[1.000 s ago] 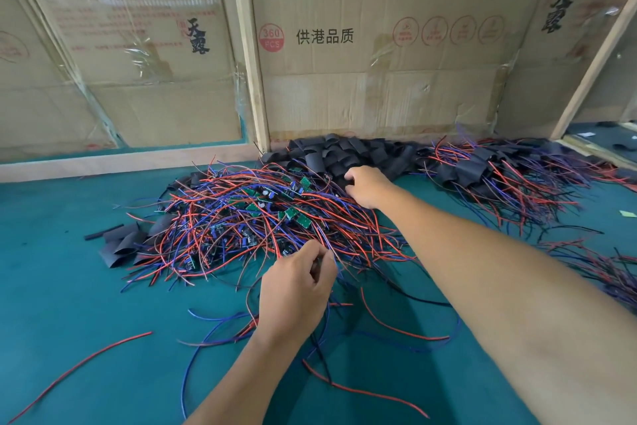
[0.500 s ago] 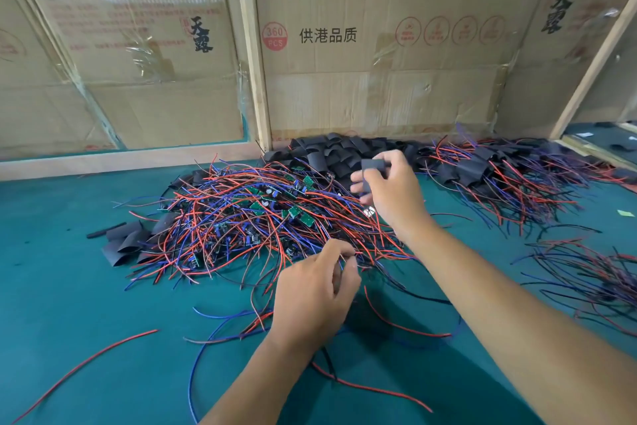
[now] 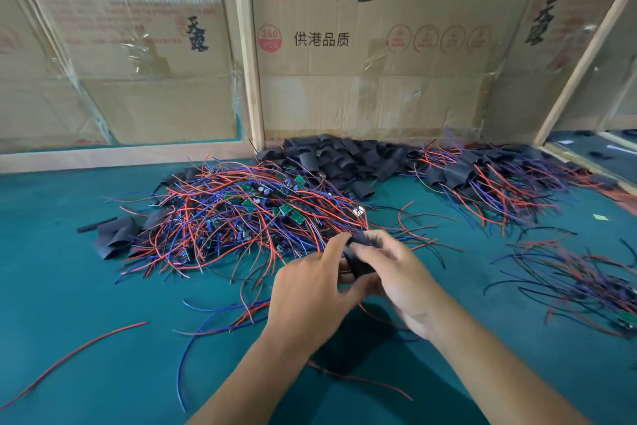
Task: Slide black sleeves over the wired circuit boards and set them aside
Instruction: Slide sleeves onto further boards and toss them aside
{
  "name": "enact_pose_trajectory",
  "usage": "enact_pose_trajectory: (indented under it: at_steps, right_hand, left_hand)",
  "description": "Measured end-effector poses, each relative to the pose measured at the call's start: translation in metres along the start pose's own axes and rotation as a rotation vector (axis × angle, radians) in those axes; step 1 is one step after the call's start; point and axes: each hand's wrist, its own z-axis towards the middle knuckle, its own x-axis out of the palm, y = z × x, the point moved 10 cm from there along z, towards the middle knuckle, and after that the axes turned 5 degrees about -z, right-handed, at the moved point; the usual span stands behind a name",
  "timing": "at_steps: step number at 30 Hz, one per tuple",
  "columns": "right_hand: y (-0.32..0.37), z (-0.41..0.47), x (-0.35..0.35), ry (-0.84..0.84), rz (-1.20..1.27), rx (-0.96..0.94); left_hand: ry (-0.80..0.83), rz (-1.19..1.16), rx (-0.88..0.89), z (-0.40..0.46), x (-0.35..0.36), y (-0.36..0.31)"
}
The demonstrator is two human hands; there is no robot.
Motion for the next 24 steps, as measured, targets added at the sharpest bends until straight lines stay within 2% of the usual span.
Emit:
enact_pose_trajectory:
  at_steps: [2, 4, 9, 15, 20, 24]
  right_hand:
    - [0.000, -0.004, 0.013, 0.201, 0.190, 0.079]
    - [0.007, -0.009, 0.018, 0.341, 0.218, 0.084]
    - [0.015, -0.011, 0.007, 0.423, 0.284, 0.061]
    - [0.023, -0.006, -0.002, 0.356, 0.242, -0.018]
    - [0.020, -0.002, -0.004, 0.254, 0.259, -0.028]
    - [0.016, 0.000, -0.007, 0.155, 0.225, -0.019]
  left_hand:
    - [-0.022, 0.008, 0.042, 0.002, -0.007, -0.006]
    - [-0.029, 0.016, 0.100, 0.002, -0.011, -0.015]
    - [-0.087, 0.044, 0.212, 0.003, -0.023, -0.030]
    - [-0.064, 0.068, 0.221, 0.005, -0.027, -0.034]
    - [0.054, 0.117, 0.240, 0.003, -0.010, -0.028]
    - [0.032, 0.077, 0.198, 0.002, -0.011, -0.026]
